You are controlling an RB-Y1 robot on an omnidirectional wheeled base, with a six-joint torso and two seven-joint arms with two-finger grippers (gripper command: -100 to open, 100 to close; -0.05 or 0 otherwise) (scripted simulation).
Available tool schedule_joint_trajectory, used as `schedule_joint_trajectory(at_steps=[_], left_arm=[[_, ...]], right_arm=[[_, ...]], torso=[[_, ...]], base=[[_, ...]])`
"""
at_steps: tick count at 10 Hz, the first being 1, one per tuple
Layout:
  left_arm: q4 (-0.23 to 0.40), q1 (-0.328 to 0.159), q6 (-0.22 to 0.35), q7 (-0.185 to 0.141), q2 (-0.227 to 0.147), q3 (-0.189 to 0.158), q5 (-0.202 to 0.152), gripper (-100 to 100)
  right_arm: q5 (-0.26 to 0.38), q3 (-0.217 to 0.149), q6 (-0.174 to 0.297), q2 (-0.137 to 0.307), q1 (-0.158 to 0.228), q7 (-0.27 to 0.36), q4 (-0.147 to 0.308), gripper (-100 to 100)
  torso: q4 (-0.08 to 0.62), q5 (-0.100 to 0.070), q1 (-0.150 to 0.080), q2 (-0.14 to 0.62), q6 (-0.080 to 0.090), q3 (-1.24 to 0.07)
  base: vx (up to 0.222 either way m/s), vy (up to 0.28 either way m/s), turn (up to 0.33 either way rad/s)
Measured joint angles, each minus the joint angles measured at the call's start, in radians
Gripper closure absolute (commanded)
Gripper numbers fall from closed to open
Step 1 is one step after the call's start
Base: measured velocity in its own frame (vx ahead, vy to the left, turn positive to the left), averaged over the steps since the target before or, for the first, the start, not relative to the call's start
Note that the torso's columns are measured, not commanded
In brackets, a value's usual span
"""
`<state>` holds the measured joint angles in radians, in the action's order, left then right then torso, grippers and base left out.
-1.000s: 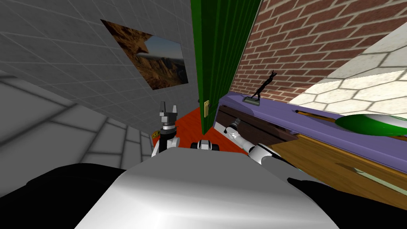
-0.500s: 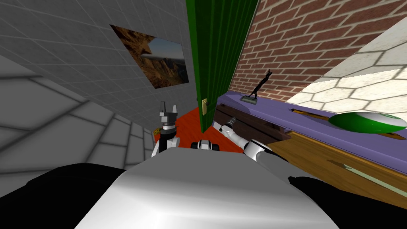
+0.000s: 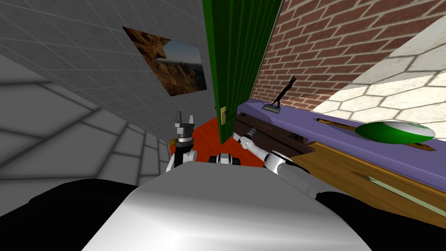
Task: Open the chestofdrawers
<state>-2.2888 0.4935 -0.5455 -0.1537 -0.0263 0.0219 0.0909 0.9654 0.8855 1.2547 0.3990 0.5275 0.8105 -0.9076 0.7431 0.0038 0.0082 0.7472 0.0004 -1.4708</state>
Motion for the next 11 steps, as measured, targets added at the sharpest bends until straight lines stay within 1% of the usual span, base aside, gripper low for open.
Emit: schedule_joint_trajectory(at_steps=[2, 3, 4, 5, 7, 10, 11], left_arm=[[0.0, 0.0, 0.0, 0.0, 0.0, 0.0, 0.0, 0], [0.0, 0.0, 0.0, 0.0, 0.0, 0.0, 0.0, 0], [0.0, 0.0, 0.0, 0.0, 0.0, 0.0, 0.0, 0], [0.0, 0.0, 0.0, 0.0, 0.0, 0.0, 0.0, 0], [0.0, 0.0, 0.0, 0.0, 0.0, 0.0, 0.0, 0], [0.0, 0.0, 0.0, 0.0, 0.0, 0.0, 0.0, 0], [0.0, 0.0, 0.0, 0.0, 0.0, 0.0, 0.0, 0]], right_arm=[[0.001, 0.005, 0.012, -0.008, 0.002, 0.007, -0.007, 100], [0.0, 0.006, 0.021, -0.006, -0.002, 0.015, -0.027, 100], [-0.003, 0.009, 0.021, -0.009, -0.009, 0.018, -0.029, -100], [-0.014, 0.004, 0.018, -0.005, -0.003, 0.033, -0.042, -100], [-0.037, -0.01, 0.014, -0.004, 0.031, 0.079, -0.06, -100], [-0.077, -0.029, -0.013, -0.006, 0.081, 0.136, -0.057, -100], [-0.087, -0.034, -0.015, -0.002, 0.088, 0.154, -0.069, -100]], torso=[[0.002, 0.0, -0.002, 0.001, -0.001, 0.001], [0.004, 0.001, -0.002, 0.001, -0.001, 0.001], [0.004, 0.002, -0.006, -0.003, 0.001, -0.002], [0.0, -0.001, -0.01, -0.007, 0.0, -0.004], [-0.005, -0.004, -0.01, -0.01, 0.0, -0.006], [0.003, 0.001, -0.004, -0.001, 0.001, 0.0], [0.005, 0.002, -0.003, 0.002, 0.001, 0.001]], base=[[-0.17, 0.131, -0.018], [-0.083, 0.071, 0.001], [-0.036, 0.012, -0.033], [-0.051, -0.006, -0.035], [-0.059, -0.014, -0.032], [-0.053, -0.007, -0.031], [-0.007, 0.0, 0.005]])
